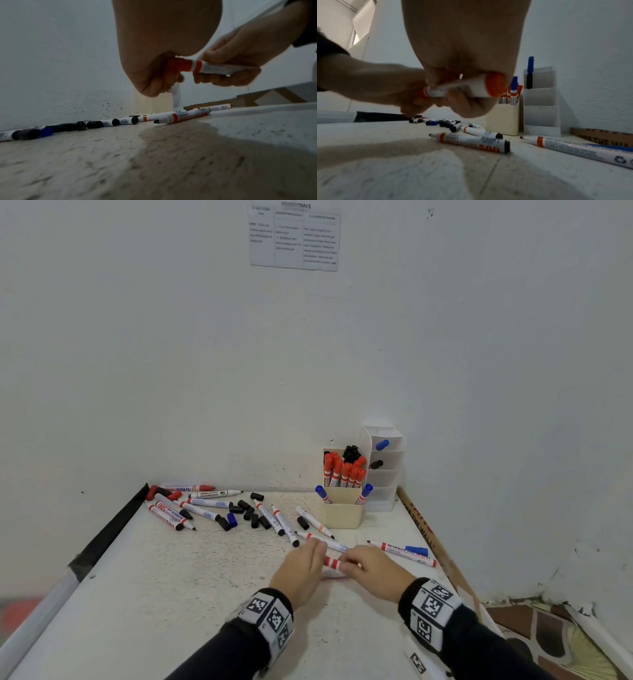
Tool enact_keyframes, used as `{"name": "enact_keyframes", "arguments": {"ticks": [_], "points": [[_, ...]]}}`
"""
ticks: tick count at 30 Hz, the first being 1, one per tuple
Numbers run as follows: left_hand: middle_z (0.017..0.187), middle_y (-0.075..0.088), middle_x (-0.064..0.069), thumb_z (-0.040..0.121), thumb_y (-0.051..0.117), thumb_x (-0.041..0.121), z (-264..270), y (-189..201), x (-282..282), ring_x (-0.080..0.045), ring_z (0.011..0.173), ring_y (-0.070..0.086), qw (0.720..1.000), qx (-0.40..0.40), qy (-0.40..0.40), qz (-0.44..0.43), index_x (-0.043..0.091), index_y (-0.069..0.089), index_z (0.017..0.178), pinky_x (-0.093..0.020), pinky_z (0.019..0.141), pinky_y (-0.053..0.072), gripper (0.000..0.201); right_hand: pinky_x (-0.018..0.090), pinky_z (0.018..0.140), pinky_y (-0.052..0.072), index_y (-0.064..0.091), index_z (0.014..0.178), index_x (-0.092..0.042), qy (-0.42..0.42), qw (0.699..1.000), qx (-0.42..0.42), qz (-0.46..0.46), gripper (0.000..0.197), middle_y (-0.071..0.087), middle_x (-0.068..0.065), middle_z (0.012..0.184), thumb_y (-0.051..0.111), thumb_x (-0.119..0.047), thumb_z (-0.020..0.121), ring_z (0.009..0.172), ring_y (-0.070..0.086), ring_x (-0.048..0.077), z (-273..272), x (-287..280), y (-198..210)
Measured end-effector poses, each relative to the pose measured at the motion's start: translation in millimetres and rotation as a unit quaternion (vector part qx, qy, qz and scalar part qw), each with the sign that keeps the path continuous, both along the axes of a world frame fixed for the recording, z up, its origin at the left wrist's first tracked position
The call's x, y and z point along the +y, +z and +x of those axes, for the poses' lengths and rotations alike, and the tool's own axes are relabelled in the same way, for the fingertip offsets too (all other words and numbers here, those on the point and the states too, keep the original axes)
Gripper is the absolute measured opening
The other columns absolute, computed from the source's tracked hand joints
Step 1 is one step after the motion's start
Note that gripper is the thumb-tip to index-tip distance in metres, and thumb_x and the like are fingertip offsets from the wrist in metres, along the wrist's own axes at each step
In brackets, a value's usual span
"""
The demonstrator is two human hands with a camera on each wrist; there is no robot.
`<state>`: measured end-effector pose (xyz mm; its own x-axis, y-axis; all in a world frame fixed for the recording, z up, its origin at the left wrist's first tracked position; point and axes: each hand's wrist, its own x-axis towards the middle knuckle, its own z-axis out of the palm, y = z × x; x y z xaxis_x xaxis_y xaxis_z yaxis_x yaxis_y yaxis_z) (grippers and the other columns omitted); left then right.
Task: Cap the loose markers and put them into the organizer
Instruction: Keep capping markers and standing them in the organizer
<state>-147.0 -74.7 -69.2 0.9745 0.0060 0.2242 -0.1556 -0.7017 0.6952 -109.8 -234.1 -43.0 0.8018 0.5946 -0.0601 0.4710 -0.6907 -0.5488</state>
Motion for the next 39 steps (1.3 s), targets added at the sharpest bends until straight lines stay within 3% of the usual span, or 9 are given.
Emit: {"name": "enact_keyframes", "arguments": {"ticks": [5, 10, 15, 19, 23, 27, 31, 35, 39], "points": [[0.143, 0.037, 0.003, 0.096, 0.031, 0.038, 20.5, -28.6, 10.7, -0.021, 0.13, 0.034, 0.966, 0.106, -0.056, 0.229, 0.028, 0.035, 0.139, -0.04, 0.109, 0.028, 0.043, 0.013, 0.057, 0.04, 0.053, 0.095, -0.022, -0.125, 0.973, -0.138, 0.137, 0.006, 0.054, -0.007, 0.076, 0.048, -0.024, 0.095, 0.061, 0.049, 0.0, 21.9, -8.1, 31.5], [0.126, 0.048, 0.001, 0.089, 0.052, 0.03, 24.9, -18.9, 18.1, -0.02, 0.114, 0.043, 0.941, 0.165, -0.048, 0.293, 0.026, 0.055, 0.122, -0.036, 0.097, 0.041, 0.034, 0.035, 0.063, 0.058, 0.027, 0.102, -0.029, -0.166, 0.928, -0.165, 0.29, 0.032, 0.062, 0.009, 0.084, 0.049, -0.007, 0.092, 0.069, 0.066, 0.023, 52.9, 3.5, 77.1], [0.105, 0.062, 0.007, 0.087, 0.056, 0.03, 22.8, -9.8, 44.3, -0.009, 0.093, 0.057, 0.978, 0.155, -0.006, 0.141, 0.028, 0.062, 0.105, -0.025, 0.086, 0.051, 0.019, 0.04, 0.069, 0.055, 0.036, 0.102, -0.019, -0.2, 0.913, -0.148, 0.324, 0.007, 0.056, 0.009, 0.087, 0.041, -0.019, 0.097, 0.074, 0.061, 0.028, 91.2, 29.4, 101.3], [0.084, 0.059, 0.013, 0.085, 0.064, 0.023, 14.3, 13.3, 80.5, 0.001, 0.071, 0.052, 0.996, 0.081, 0.015, -0.026, 0.019, 0.065, 0.101, -0.008, 0.062, 0.044, 0.017, 0.013, 0.056, 0.04, 0.045, 0.098, -0.013, -0.222, 0.925, -0.171, 0.257, 0.009, 0.054, 0.005, 0.091, 0.042, -0.006, 0.095, 0.066, 0.053, 0.007, 117.4, 41.6, 98.3], [0.068, 0.055, 0.008, 0.089, 0.058, 0.024, 9.2, 29.8, 113.6, -0.003, 0.063, 0.049, 0.99, -0.014, 0.089, -0.109, 0.021, 0.058, 0.074, -0.007, 0.058, 0.043, 0.016, 0.021, 0.056, 0.04, 0.043, 0.111, -0.014, -0.241, 0.939, -0.166, 0.18, 0.02, 0.054, 0.003, 0.09, 0.041, -0.003, 0.094, 0.073, 0.054, 0.016, 128.0, 44.2, 90.8], [0.073, 0.062, -0.006, 0.096, 0.044, 0.029, 13.9, 31.8, 140.4, -0.026, 0.071, 0.062, 0.967, 0.0, 0.138, -0.216, 0.011, 0.054, 0.084, -0.041, 0.075, 0.053, 0.024, 0.035, 0.066, 0.053, 0.048, 0.103, -0.011, -0.252, 0.935, -0.179, 0.174, 0.019, 0.058, 0.005, 0.081, 0.053, 0.001, 0.088, 0.072, 0.059, 0.021, 135.3, 44.5, 84.8], [0.069, 0.049, -0.001, 0.099, 0.037, 0.029, 14.5, 24.0, 153.9, -0.016, 0.058, 0.047, 0.969, 0.049, 0.18, -0.16, 0.013, 0.054, 0.091, -0.034, 0.061, 0.043, 0.024, 0.038, 0.086, 0.05, 0.058, 0.118, -0.006, -0.242, 0.947, -0.194, 0.089, 0.029, 0.063, 0.018, 0.109, 0.048, 0.0, 0.091, 0.097, 0.061, 0.031, 142.1, 49.0, 76.7], [0.076, 0.052, -0.001, 0.099, 0.033, 0.018, 10.1, 15.3, 164.7, -0.013, 0.066, 0.046, 0.964, 0.145, 0.193, -0.108, 0.015, 0.053, 0.1, -0.027, 0.066, 0.038, 0.021, 0.044, 0.101, 0.037, 0.03, 0.142, -0.022, -0.216, 0.941, -0.225, -0.131, 0.044, 0.048, 0.016, 0.131, 0.031, -0.02, 0.098, 0.119, 0.043, 0.035, 138.1, 54.4, 77.3], [0.115, 0.059, -0.005, 0.097, 0.044, 0.022, 3.4, 11.3, 172.8, -0.013, 0.088, 0.058, 0.961, 0.18, 0.198, -0.074, 0.019, 0.045, 0.135, -0.018, 0.077, 0.047, 0.039, 0.048, 0.11, 0.023, 0.005, 0.147, -0.022, -0.18, 0.948, -0.109, -0.237, 0.055, 0.013, -0.002, 0.155, 0.029, -0.029, 0.098, 0.135, 0.023, 0.034, 140.9, 53.4, 72.1]]}}
